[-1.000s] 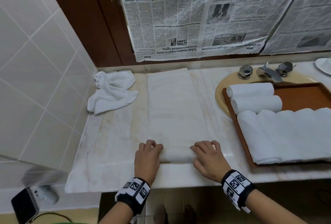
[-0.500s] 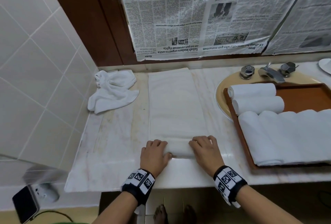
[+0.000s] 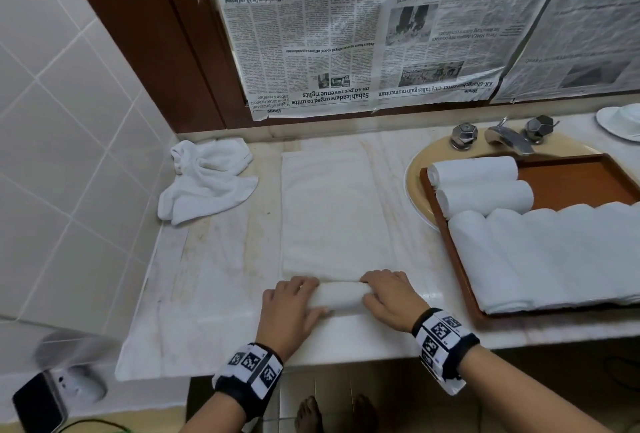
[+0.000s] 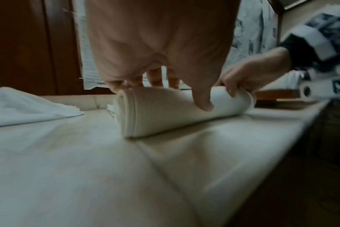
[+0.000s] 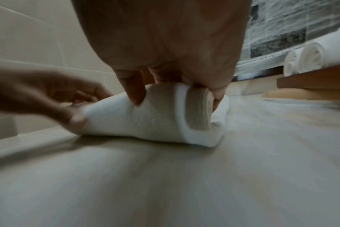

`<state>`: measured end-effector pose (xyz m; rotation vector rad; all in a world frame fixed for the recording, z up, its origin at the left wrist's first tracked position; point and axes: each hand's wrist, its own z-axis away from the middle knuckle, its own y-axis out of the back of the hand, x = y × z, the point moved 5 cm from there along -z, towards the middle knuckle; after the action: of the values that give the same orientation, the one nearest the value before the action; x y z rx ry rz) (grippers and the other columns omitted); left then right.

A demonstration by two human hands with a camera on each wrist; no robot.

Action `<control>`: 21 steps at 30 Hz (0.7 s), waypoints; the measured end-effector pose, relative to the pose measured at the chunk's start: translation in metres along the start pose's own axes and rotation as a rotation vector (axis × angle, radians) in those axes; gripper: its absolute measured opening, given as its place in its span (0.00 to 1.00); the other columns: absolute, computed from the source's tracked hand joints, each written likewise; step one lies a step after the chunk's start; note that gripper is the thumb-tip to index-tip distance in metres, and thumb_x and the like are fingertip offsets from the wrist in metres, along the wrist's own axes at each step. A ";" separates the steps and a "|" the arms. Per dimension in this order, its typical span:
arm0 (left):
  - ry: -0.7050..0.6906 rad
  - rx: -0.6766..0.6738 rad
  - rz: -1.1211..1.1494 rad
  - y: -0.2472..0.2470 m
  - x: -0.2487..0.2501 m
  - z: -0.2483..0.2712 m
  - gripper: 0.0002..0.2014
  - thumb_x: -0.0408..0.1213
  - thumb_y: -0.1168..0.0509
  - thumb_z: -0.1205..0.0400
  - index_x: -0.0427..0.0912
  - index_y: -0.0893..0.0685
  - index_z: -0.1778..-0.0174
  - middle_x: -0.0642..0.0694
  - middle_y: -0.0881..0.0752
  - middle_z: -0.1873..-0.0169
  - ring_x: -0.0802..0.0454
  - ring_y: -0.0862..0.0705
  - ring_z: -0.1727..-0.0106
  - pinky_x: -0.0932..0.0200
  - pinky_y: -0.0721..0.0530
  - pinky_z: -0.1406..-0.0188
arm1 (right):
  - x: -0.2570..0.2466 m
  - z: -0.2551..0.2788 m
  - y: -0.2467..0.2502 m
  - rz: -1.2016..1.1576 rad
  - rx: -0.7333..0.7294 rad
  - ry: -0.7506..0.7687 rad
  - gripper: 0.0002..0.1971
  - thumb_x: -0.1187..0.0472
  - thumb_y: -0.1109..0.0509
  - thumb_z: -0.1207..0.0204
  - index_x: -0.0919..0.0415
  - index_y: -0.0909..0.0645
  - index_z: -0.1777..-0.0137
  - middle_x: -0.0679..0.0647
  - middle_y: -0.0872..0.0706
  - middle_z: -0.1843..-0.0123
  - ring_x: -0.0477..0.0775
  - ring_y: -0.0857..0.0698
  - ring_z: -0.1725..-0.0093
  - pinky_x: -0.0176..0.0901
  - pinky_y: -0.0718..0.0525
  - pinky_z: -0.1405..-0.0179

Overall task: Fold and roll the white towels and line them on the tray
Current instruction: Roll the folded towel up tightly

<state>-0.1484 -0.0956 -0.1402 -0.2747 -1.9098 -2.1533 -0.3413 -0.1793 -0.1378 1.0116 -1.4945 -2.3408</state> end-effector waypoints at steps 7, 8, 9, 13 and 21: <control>-0.018 -0.079 -0.014 -0.008 -0.003 -0.001 0.28 0.61 0.43 0.21 0.60 0.28 0.24 0.57 0.20 0.34 0.50 0.22 0.36 0.49 0.33 0.42 | 0.011 0.005 0.005 -0.294 -0.092 -0.079 0.15 0.47 0.42 0.24 0.51 0.25 0.42 0.49 0.20 0.51 0.53 0.20 0.51 0.48 0.21 0.48; -0.010 -0.104 -0.032 -0.009 -0.005 -0.003 0.30 0.60 0.43 0.19 0.60 0.33 0.20 0.57 0.23 0.30 0.50 0.25 0.32 0.49 0.35 0.39 | 0.013 0.005 0.004 -0.292 -0.047 -0.075 0.18 0.44 0.42 0.28 0.52 0.23 0.45 0.47 0.22 0.50 0.51 0.21 0.49 0.47 0.21 0.45; -0.004 -0.109 -0.043 -0.009 -0.005 -0.004 0.32 0.59 0.43 0.17 0.58 0.39 0.17 0.56 0.25 0.29 0.50 0.27 0.30 0.50 0.37 0.37 | 0.015 0.005 0.003 -0.278 -0.016 -0.062 0.21 0.42 0.43 0.31 0.53 0.21 0.45 0.45 0.24 0.48 0.49 0.23 0.48 0.46 0.22 0.44; 0.033 -0.154 -0.054 -0.010 -0.007 -0.010 0.35 0.60 0.41 0.17 0.54 0.44 0.15 0.52 0.27 0.30 0.48 0.27 0.32 0.48 0.34 0.35 | 0.014 0.001 0.005 -0.275 -0.025 -0.065 0.16 0.50 0.35 0.23 0.56 0.18 0.40 0.47 0.18 0.46 0.49 0.22 0.46 0.42 0.26 0.46; 0.152 -0.145 -0.030 -0.012 -0.010 -0.015 0.31 0.61 0.35 0.24 0.48 0.26 0.29 0.49 0.33 0.32 0.46 0.31 0.35 0.50 0.29 0.37 | 0.010 -0.009 0.010 -0.214 -0.040 -0.161 0.21 0.44 0.44 0.30 0.55 0.19 0.47 0.51 0.13 0.52 0.56 0.17 0.52 0.51 0.19 0.49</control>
<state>-0.1420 -0.1088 -0.1570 -0.1057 -1.6900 -2.2659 -0.3455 -0.1958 -0.1358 1.0427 -1.4503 -2.6465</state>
